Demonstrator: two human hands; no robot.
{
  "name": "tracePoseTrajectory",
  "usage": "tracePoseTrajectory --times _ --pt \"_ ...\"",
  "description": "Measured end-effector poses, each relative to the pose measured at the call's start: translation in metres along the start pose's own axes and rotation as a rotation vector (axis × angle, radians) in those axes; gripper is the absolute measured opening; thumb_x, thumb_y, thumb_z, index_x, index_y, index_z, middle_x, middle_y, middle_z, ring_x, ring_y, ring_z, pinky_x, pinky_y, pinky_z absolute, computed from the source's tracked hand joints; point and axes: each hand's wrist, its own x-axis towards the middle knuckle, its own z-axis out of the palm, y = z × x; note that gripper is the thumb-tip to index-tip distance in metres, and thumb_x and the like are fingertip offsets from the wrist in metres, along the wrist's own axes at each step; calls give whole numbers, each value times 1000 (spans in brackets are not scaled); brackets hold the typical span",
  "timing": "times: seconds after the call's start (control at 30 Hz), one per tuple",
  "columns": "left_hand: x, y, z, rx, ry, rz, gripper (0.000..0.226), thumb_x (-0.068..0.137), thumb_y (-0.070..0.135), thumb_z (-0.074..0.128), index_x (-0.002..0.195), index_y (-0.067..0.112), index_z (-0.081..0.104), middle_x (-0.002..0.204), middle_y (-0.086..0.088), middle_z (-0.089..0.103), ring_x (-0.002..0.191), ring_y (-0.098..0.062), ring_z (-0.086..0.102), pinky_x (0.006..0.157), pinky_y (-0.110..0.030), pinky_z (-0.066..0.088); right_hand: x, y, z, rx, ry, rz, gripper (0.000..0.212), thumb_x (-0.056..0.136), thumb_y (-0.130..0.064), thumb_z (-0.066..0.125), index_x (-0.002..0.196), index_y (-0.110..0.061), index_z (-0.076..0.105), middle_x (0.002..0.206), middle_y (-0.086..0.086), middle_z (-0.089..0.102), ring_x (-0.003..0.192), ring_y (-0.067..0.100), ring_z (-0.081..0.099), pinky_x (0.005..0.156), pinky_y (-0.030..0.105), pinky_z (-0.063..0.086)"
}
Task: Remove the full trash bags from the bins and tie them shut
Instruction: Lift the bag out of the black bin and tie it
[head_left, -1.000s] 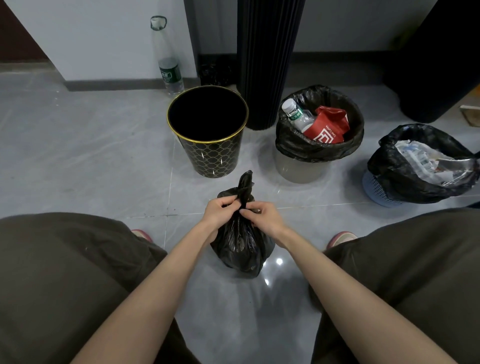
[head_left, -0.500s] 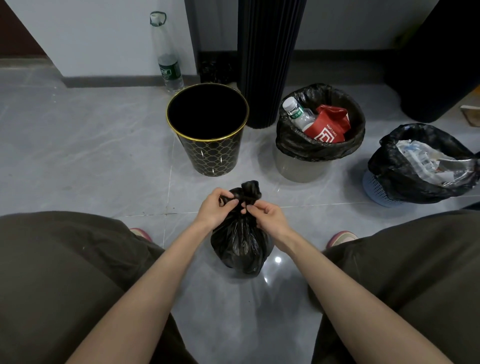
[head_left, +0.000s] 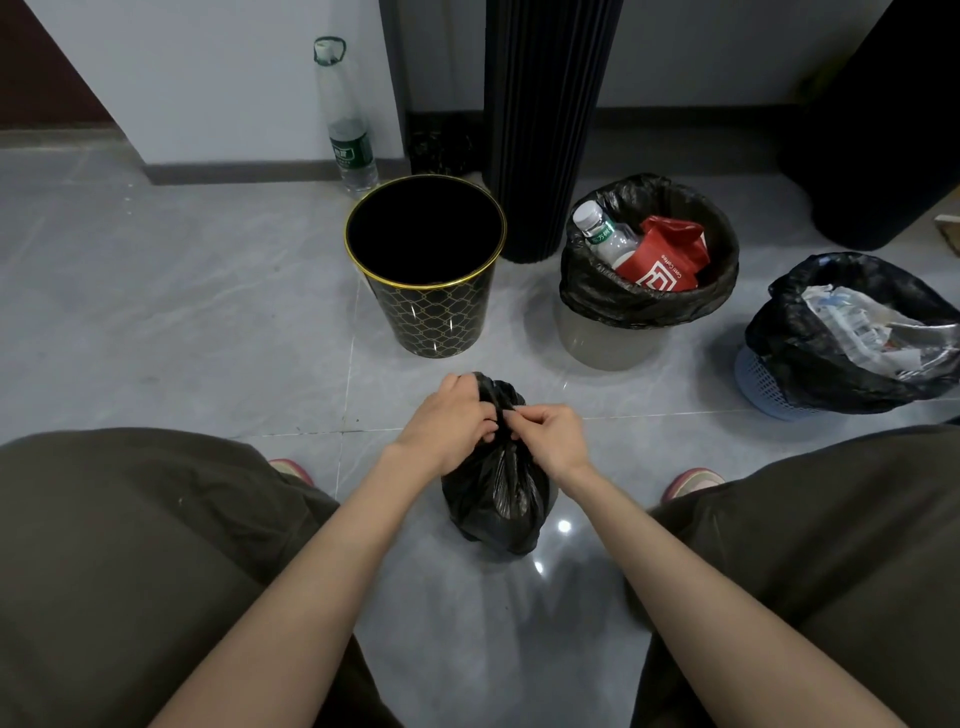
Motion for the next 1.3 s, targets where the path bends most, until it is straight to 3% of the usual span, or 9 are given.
tracePoseTrajectory --times 0.13,0.3,0.4,0.5,0.7,0.83,0.97,1.1,1.3 --pt "1 0 -6 112 124 147 27 96 39 43 96 22 64 107 0 36 104 -20 33 86 -30 34 0 -4 -5 -269 -133 -135 19 86 -25 59 80 -21 77 61 5 62 51 8 43 55 27 38" --pt "3 -6 -1 -52 173 0 29 96 42 41 96 25 65 117 6 42 108 -18 32 91 -32 28 2 -11 -13 -355 -365 -152 21 81 -11 52 67 3 55 60 10 43 57 16 40 61 40 43" --pt "7 -5 0 -182 149 -76 26 95 39 44 98 24 65 106 6 53 104 -20 45 91 -37 38 -1 -13 -13 -386 -409 -197 37 84 -22 63 61 2 47 57 7 36 55 13 33 57 30 30" --pt "8 -3 3 -365 157 -111 21 94 35 49 89 20 61 88 2 59 86 -22 56 79 -42 47 1 -7 -14 -358 -377 -200 46 90 -33 59 64 4 52 55 4 44 52 10 37 54 25 30" --pt "1 -6 -4 -491 57 -174 36 82 35 69 111 21 52 77 -2 62 74 -20 59 73 -33 48 2 -9 -17 -279 -385 -89 37 94 -31 52 61 -15 57 53 -11 53 42 -1 42 51 16 32" --pt "-3 -8 -5 -459 164 -164 19 80 22 73 96 16 67 66 7 59 66 -12 54 67 -24 41 3 -14 -21 -166 -386 43 34 95 -35 49 68 -19 61 68 -4 61 60 11 49 59 24 37" --pt "-5 -10 -6 -543 166 -181 5 79 17 73 82 16 76 69 -1 69 59 -19 61 65 -31 54 -2 -22 -28 13 -355 179 25 96 -29 48 76 -20 61 72 0 64 47 4 46 53 21 33" --pt "-6 -16 -8 -700 8 -199 5 74 11 78 78 12 76 71 -9 71 55 -20 62 71 -41 59 1 -25 -38 123 -349 361 18 92 -29 55 88 -21 70 74 -4 70 55 5 46 59 20 39" --pt "-11 -10 0 -582 -226 -163 24 69 11 82 59 22 63 55 8 60 48 -12 61 61 -27 54 5 -20 -41 244 -402 583 14 83 -27 71 94 -19 74 80 -7 60 66 5 37 62 15 44"
